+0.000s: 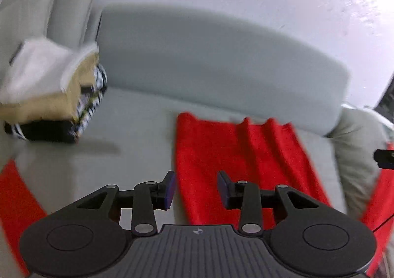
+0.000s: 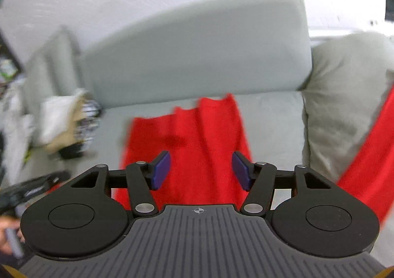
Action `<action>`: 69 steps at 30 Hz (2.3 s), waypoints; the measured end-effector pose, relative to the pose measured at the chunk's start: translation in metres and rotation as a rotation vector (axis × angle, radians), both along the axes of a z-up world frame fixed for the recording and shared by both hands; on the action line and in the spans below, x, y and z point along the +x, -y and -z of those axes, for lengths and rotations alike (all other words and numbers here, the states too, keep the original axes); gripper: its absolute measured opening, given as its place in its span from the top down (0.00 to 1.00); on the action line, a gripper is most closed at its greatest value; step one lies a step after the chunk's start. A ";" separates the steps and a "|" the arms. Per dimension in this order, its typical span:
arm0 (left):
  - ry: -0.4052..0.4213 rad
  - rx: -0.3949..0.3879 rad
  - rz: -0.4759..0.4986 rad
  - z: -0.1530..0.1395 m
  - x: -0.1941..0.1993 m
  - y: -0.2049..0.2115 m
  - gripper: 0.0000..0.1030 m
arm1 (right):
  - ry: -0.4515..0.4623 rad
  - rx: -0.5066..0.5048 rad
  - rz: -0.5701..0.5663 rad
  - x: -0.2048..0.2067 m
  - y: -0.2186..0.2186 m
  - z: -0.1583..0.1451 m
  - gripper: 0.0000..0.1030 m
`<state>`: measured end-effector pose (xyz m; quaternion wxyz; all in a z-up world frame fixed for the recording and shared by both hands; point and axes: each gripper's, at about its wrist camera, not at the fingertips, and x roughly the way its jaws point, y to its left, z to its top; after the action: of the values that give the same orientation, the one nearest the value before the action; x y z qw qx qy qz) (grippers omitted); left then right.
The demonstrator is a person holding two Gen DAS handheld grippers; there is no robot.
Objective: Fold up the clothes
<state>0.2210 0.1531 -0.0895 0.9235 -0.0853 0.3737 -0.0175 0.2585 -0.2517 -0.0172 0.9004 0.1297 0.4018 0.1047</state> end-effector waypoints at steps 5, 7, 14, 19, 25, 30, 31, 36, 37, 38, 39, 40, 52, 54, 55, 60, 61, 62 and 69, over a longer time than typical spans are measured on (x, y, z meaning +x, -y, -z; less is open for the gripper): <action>-0.035 -0.030 -0.031 0.044 0.051 -0.009 0.69 | 0.011 -0.040 0.028 0.103 -0.004 0.080 0.46; -0.033 -0.042 -0.034 0.053 0.064 -0.015 0.69 | 0.026 -0.062 0.037 0.142 -0.004 0.108 0.47; -0.029 -0.080 -0.043 0.071 0.082 -0.024 0.67 | -0.004 -0.039 0.031 0.230 -0.003 0.171 0.46; -0.011 -0.106 -0.053 0.069 0.086 -0.026 0.67 | 0.128 -0.238 -0.098 0.217 -0.036 0.170 0.99; -0.017 -0.116 -0.053 0.070 0.096 -0.024 0.61 | 0.128 -0.223 0.272 0.197 0.034 0.160 0.99; -0.034 -0.142 -0.045 0.076 0.126 -0.020 0.58 | 0.056 -0.222 0.359 0.188 0.050 0.176 0.99; -0.039 -0.152 -0.032 0.078 0.137 -0.020 0.58 | 0.046 -0.203 0.356 0.188 0.050 0.178 0.99; -0.059 -0.153 0.001 0.088 0.197 -0.018 0.63 | 0.010 -0.083 0.339 0.193 0.065 0.183 0.98; -0.069 -0.150 0.021 0.091 0.205 -0.015 0.64 | 0.004 -0.060 0.337 0.194 0.072 0.184 0.98; -0.086 -0.138 0.038 0.095 0.213 -0.011 0.68 | -0.003 -0.038 0.336 0.195 0.078 0.184 0.98; -0.110 -0.115 0.044 0.098 0.219 -0.007 0.70 | -0.009 -0.016 0.334 0.196 0.085 0.184 0.98; -0.112 -0.078 0.051 0.100 0.222 -0.003 0.70 | -0.016 0.006 0.333 0.197 0.091 0.185 0.98; 0.122 0.171 -0.037 0.058 0.198 -0.009 0.99 | 0.172 -0.067 0.294 0.194 0.059 0.152 0.99; 0.104 0.167 -0.060 0.063 0.200 -0.016 0.99 | 0.250 -0.114 0.283 0.197 0.043 0.144 1.00; 0.086 0.164 -0.069 0.069 0.201 -0.019 0.99 | 0.228 -0.123 0.273 0.205 0.038 0.146 1.00; 0.023 0.139 -0.076 0.091 0.201 -0.033 0.98 | -0.017 0.042 0.298 0.224 0.049 0.165 0.82; 0.019 0.132 -0.075 0.094 0.200 -0.035 0.98 | -0.042 0.080 0.277 0.223 0.054 0.167 0.82; 0.015 0.125 -0.074 0.096 0.199 -0.037 0.98 | -0.064 0.118 0.254 0.222 0.058 0.170 0.78; 0.006 0.127 -0.067 0.090 0.204 -0.038 0.98 | -0.127 0.126 0.084 0.234 0.052 0.182 0.81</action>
<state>0.4252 0.1908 -0.1797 0.9283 -0.0391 0.3680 0.0368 0.4921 -0.3038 -0.1996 0.8669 0.2091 0.4447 0.0836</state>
